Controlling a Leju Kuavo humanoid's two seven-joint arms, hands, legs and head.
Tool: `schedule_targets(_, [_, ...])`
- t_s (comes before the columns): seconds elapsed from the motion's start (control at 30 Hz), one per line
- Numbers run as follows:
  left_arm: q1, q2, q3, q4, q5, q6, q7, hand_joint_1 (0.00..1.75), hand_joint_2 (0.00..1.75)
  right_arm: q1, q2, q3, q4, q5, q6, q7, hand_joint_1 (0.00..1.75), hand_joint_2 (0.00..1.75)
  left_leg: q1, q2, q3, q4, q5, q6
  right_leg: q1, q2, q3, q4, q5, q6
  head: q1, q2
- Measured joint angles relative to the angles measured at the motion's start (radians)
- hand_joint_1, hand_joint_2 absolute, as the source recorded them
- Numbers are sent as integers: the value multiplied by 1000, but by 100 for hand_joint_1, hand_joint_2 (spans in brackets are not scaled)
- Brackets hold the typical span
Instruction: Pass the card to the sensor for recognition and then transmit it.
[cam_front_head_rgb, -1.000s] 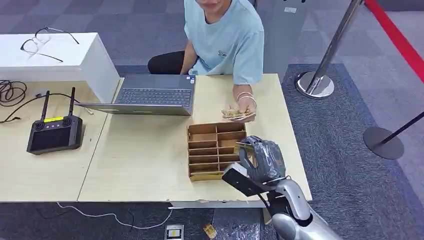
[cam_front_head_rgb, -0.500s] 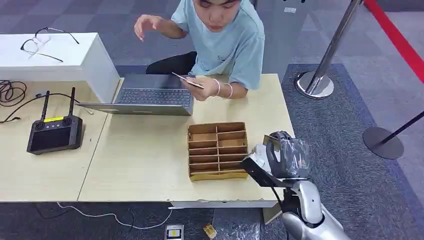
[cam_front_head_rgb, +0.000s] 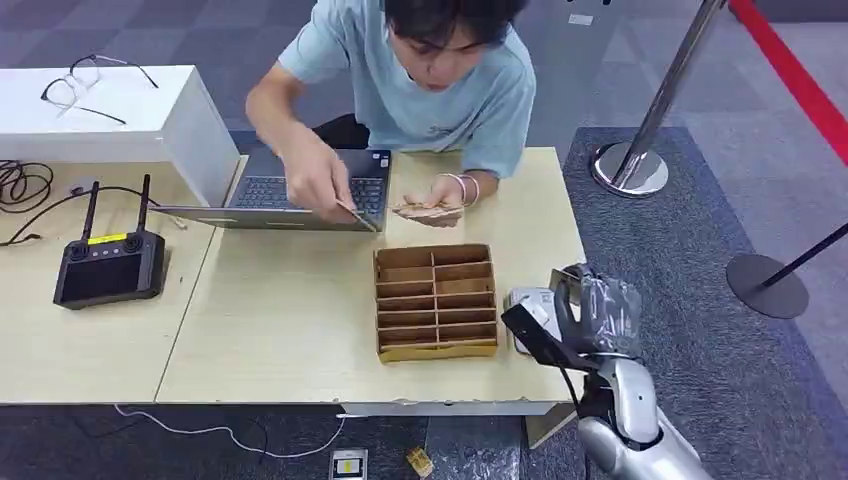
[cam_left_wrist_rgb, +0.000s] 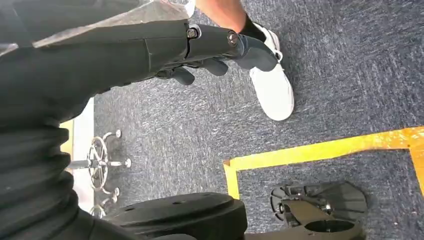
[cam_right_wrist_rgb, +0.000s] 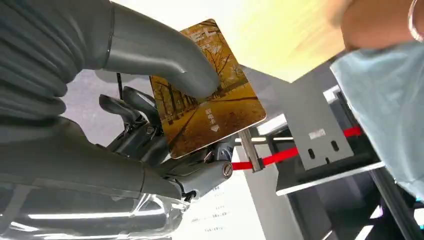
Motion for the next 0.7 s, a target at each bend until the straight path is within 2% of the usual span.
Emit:
schedule_targets(0.47, [-3,0,-24,0,-26,-6,-8,0,175,-91,28,32,133,-32,69,-36,175,175,0,0,-1,0,0,0,0,0,-1,0,0,0,0,0])
schedule_targets(0.7, [-4,0,-25,0,-27,-6,-10,0,175,-113,47,51,207,-68,47,-64,175,175,0,0,-1,0,0,0,0,0,-1,0,0,0,0,0])
